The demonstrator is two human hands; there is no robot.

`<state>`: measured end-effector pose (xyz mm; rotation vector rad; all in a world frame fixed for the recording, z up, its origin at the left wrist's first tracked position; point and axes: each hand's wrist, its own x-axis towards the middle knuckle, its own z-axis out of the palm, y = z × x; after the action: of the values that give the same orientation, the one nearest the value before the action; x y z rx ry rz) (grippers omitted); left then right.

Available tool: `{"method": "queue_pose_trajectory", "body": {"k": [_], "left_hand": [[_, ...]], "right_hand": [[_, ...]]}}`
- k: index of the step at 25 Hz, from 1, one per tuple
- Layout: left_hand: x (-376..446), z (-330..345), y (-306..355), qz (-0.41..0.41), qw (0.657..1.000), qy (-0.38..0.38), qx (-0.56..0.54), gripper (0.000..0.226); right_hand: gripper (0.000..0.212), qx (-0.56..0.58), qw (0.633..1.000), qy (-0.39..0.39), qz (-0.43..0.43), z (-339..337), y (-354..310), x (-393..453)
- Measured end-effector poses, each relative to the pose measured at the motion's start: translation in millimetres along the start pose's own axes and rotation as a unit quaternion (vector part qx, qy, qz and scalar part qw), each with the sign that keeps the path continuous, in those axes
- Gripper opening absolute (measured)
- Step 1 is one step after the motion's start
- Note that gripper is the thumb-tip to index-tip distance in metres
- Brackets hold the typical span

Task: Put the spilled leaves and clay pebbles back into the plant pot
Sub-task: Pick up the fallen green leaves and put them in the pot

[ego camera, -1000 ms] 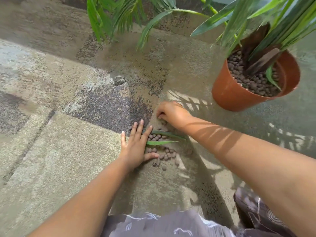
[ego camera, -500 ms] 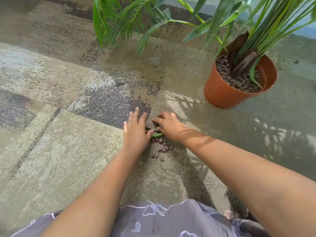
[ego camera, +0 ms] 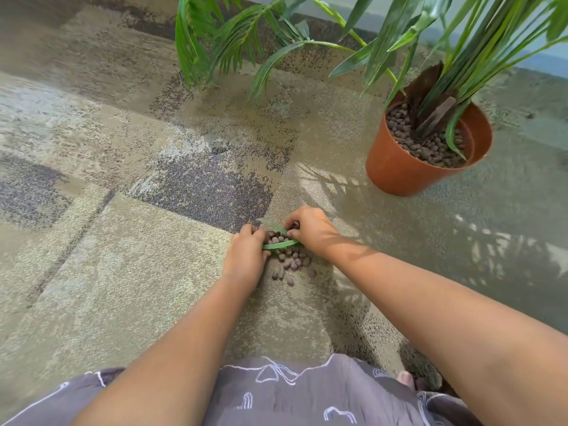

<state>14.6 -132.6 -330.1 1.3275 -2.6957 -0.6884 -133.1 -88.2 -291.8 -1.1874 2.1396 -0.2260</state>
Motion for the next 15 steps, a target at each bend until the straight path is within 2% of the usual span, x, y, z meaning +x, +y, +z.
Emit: {"method": "queue_pose_trajectory", "body": {"k": [2, 5, 7, 8, 9, 11, 12, 13, 15], "left_hand": [[-2.9, -0.4, 2.9, 0.009, 1.000, -0.017, -0.012, 0.015], [-6.1, -0.7, 4.2, 0.009, 0.998, -0.036, -0.049, 0.008], [-2.7, -1.5, 2.3, -0.033, 0.995, -0.040, -0.082, 0.011], [2.0, -2.5, 0.9, -0.089, 0.988, -0.038, -0.120, 0.015], [7.6, -5.9, -0.2, -0.165, 0.968, -0.040, -0.182, 0.018], [16.0, -14.9, -3.5, -0.287, 0.899, -0.063, -0.324, 0.022], [17.3, -19.2, -4.4, -0.310, 0.872, -0.084, -0.369, 0.024], [17.6, -23.9, -2.9, -0.312, 0.859, -0.111, -0.391, 0.024], [15.1, -33.1, 3.2, -0.288, 0.861, -0.153, -0.391, 0.022]], "right_hand": [[0.013, 0.079, 0.996, 0.044, 0.027, 1.7, 6.2, -0.1], [0.010, 0.164, 0.983, 0.045, 0.077, -3.7, 12.6, 3.8], [0.010, 0.227, 0.968, 0.039, 0.103, -11.3, 14.0, 4.0], [0.012, 0.258, 0.959, 0.033, 0.114, -14.3, 15.6, 2.8], [0.013, 0.285, 0.950, 0.028, 0.121, -16.8, 16.8, 0.7], [0.016, 0.341, 0.930, 0.026, 0.132, -23.2, 19.2, -2.7], [0.016, 0.369, 0.919, 0.028, 0.136, -27.4, 19.5, -4.5], [0.013, 0.397, 0.907, 0.031, 0.139, -32.5, 20.4, -7.0], [0.004, 0.432, 0.891, 0.031, 0.134, -42.0, 22.8, -11.0]]}}
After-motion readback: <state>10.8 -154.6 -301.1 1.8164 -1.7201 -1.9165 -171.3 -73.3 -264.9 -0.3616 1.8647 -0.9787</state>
